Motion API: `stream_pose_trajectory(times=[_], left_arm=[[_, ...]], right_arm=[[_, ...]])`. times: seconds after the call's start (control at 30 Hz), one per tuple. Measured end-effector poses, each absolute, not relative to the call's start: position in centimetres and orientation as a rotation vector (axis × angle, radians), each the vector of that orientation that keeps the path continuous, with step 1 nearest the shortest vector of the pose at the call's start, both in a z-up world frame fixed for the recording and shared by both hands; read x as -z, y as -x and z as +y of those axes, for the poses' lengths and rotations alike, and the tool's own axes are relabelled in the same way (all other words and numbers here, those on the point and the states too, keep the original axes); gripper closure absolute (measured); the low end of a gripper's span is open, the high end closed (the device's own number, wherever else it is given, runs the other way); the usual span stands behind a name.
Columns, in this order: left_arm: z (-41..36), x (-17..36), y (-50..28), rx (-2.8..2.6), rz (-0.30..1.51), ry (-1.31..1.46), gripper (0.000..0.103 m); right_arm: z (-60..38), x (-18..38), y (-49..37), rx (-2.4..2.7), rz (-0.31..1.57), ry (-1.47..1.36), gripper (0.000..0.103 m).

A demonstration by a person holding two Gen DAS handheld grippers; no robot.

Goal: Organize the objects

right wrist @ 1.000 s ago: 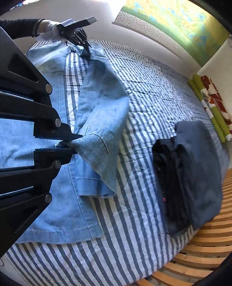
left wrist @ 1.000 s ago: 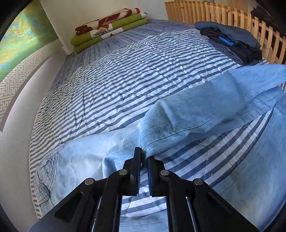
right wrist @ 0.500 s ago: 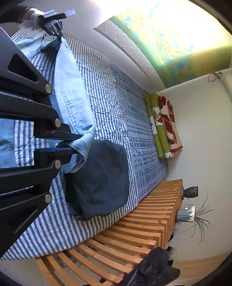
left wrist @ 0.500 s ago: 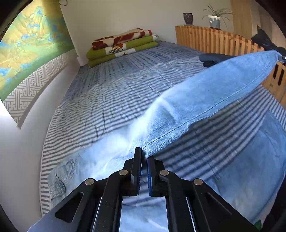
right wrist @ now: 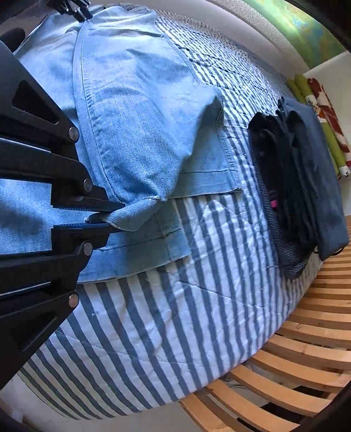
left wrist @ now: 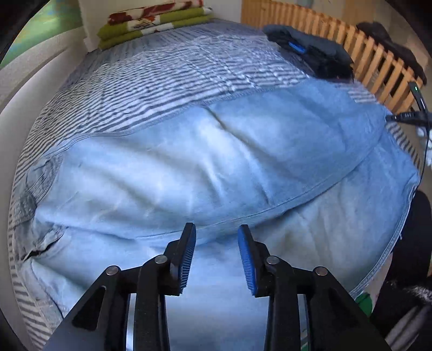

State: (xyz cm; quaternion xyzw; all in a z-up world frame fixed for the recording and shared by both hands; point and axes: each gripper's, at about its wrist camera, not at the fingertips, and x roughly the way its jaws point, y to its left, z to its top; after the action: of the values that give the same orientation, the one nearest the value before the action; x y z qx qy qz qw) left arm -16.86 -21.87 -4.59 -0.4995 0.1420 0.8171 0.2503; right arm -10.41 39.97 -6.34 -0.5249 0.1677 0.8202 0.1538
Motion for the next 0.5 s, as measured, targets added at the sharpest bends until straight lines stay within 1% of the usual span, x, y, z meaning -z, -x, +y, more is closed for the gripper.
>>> stream_pose_trajectory(times=[0.1,0.17,0.27,0.33,0.4,0.43,0.5], left_arm=[[-28.5,2.9,17.1,-2.391,0.200,1.388,0.061],[-34.3,2.9,17.0,-2.527,0.055,1.448,0.061],[-42.6,3.3,15.8,-2.699,-0.125,1.554,0.061],[-47.1,3.8,14.7,-2.772,-0.227,1.628,0.061],[-50.8,4.5,13.0,-2.784,-0.398,1.693,0.061],[-52.1,5.1,12.0,-2.779,-0.484,1.707,0.061],[-53.2,6.2,10.6,-2.752,-0.569,1.732,0.061]], right_arm=[[39.4,4.3,11.5,-2.403,0.432,1.466,0.097],[39.2,3.7,11.9,-2.420,0.413,1.484,0.096],[39.3,4.4,11.3,-2.398,0.421,1.530,0.075],[39.8,4.6,9.7,-2.376,0.456,1.498,0.075],[39.8,4.5,7.8,-2.380,0.509,1.462,0.075],[39.8,4.3,6.7,-2.393,0.532,1.446,0.075],[39.3,4.3,4.7,-2.426,0.567,1.432,0.075]])
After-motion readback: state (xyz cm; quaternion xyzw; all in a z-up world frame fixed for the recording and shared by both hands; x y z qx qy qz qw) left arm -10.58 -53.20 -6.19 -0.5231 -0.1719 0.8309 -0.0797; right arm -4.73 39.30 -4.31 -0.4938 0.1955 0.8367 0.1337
